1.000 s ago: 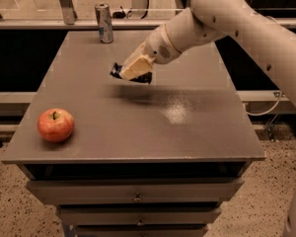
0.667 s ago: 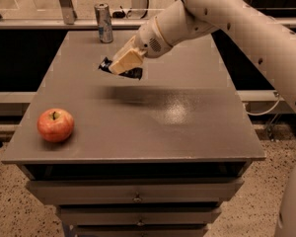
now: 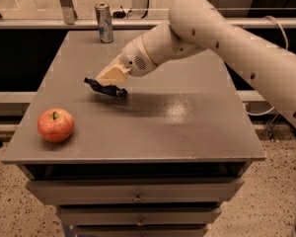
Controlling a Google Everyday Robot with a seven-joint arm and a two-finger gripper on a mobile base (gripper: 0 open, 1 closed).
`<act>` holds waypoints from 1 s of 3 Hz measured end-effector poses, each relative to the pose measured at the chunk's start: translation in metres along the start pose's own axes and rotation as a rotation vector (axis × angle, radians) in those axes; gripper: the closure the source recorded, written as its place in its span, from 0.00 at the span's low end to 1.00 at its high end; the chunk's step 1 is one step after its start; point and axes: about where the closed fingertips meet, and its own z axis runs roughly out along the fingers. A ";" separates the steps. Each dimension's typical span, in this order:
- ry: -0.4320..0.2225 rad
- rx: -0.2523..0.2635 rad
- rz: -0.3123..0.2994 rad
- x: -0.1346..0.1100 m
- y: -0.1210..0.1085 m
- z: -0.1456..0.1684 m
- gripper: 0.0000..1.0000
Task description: Move rxbar blueberry near apple
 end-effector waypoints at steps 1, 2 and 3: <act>-0.023 -0.032 0.058 0.008 0.027 0.018 1.00; -0.037 -0.041 0.074 0.005 0.043 0.022 1.00; -0.042 -0.049 0.075 0.000 0.055 0.022 1.00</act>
Offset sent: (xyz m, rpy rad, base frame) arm -0.0561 0.0247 -0.0073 0.0685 0.0942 -0.0222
